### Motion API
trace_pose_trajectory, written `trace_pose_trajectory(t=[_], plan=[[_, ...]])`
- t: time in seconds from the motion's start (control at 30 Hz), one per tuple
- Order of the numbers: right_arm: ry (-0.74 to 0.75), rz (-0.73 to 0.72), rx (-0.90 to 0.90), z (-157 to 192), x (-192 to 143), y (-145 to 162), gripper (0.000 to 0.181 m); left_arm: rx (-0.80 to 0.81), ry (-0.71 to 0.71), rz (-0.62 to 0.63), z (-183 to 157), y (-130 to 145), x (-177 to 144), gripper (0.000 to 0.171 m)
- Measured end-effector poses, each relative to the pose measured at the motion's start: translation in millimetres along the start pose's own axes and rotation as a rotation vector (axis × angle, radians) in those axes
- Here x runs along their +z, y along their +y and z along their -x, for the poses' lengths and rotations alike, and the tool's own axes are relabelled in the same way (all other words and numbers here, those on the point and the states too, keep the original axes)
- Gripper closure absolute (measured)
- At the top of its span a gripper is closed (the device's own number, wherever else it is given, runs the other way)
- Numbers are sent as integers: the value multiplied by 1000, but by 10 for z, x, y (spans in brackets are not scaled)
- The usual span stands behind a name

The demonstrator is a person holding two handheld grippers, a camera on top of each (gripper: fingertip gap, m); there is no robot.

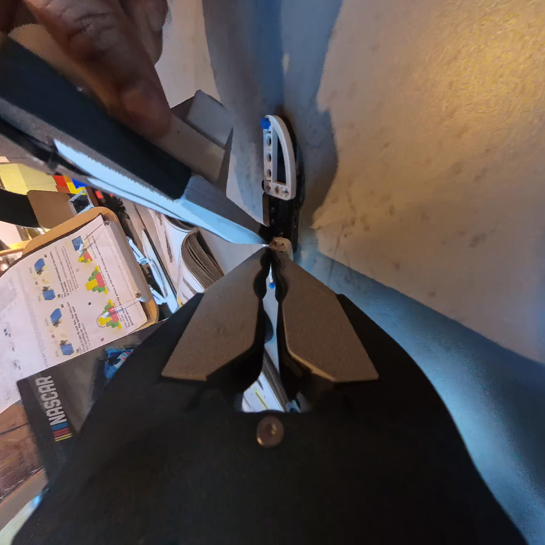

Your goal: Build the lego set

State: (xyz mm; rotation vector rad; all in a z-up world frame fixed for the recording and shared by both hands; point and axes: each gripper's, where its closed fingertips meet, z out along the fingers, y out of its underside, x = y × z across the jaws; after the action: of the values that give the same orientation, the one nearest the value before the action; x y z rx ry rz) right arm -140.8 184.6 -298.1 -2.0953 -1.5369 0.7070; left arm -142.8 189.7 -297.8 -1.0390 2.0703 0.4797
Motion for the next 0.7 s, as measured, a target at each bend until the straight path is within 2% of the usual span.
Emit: trace_pose_trajectory(t=[0.17,0.4,0.53,0.6,0.67,0.7], plan=[[69,128,-195,-12,-7,6,181,38,32,24,-2,0,1,171],[100,185,-371,-21,-10,5,181,68,91,40,-6,-5,7,171],[112,71,-282,-21,-8,-7,181,72,97,36,-4,-2,7,171],[133,-3,-267,-25,-21,-15,181,107,81,26,3,-5,10,171],[129,-60,-179,-41,-88,0,181,147,57,17,30,-48,36,171],[119,-95,-126,-38,-138,-10,162,183,47,36,40,-47,46,171]])
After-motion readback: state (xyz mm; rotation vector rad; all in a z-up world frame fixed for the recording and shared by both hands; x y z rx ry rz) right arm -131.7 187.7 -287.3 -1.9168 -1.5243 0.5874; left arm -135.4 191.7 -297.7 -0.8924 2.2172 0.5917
